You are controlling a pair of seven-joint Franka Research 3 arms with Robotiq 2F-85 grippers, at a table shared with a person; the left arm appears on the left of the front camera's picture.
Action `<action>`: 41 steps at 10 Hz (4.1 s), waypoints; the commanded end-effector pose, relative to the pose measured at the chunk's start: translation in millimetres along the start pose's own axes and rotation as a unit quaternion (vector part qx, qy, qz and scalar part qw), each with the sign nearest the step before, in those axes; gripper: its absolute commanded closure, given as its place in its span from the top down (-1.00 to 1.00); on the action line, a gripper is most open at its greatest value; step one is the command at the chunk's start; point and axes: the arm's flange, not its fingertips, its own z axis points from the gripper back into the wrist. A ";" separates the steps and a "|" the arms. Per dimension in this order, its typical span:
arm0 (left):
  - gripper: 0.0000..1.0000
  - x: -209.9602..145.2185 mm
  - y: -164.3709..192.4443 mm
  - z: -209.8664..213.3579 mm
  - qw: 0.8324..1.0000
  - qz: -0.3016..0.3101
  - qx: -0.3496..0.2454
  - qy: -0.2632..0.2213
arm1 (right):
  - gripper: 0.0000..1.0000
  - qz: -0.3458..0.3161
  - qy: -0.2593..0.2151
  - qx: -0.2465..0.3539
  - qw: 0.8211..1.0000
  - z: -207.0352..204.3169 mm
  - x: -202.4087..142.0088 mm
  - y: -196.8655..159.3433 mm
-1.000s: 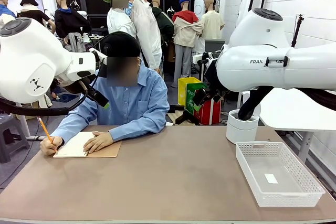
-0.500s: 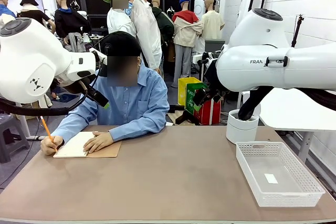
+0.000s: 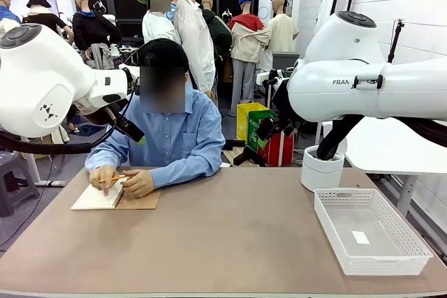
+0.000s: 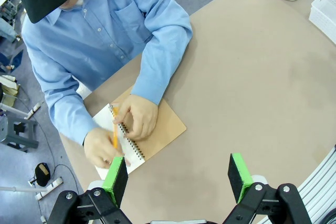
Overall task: Sort the paper based on its condition.
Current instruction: If a person hands you a paper, place it in the Organizing basket , and if it's crumpled, put it in the Trash can.
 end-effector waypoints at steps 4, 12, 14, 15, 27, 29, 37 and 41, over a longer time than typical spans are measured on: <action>1.00 -0.4 0.0 0.0 1.000 -0.002 0.001 0.000 | 1.00 0.000 0.000 0.000 1.000 -0.3 -0.5 0.2; 1.00 -0.4 0.0 0.0 1.000 -0.002 0.001 0.000 | 1.00 0.000 0.000 0.000 1.000 -0.3 -0.5 0.2; 1.00 -0.4 0.0 0.0 1.000 -0.002 0.001 0.000 | 1.00 0.000 0.000 0.000 1.000 -0.3 -0.5 0.2; 1.00 -0.4 0.0 0.0 1.000 -0.002 0.001 0.000 | 1.00 0.000 0.000 0.000 1.000 -0.3 -0.5 0.2; 1.00 -0.4 0.0 0.0 1.000 -0.002 0.001 0.000 | 1.00 0.000 0.000 0.000 1.000 -0.3 -0.5 0.2; 1.00 -0.4 0.0 0.0 1.000 -0.002 0.001 0.000 | 1.00 0.000 0.000 0.000 1.000 -0.3 -0.5 0.2; 1.00 -0.4 0.0 0.0 1.000 -0.002 0.001 0.000 | 1.00 0.000 0.000 0.000 1.000 -0.3 -0.5 0.2; 1.00 -0.4 0.0 0.0 1.000 -0.002 0.001 0.000 | 1.00 0.000 0.000 0.000 1.000 -0.3 -0.5 0.2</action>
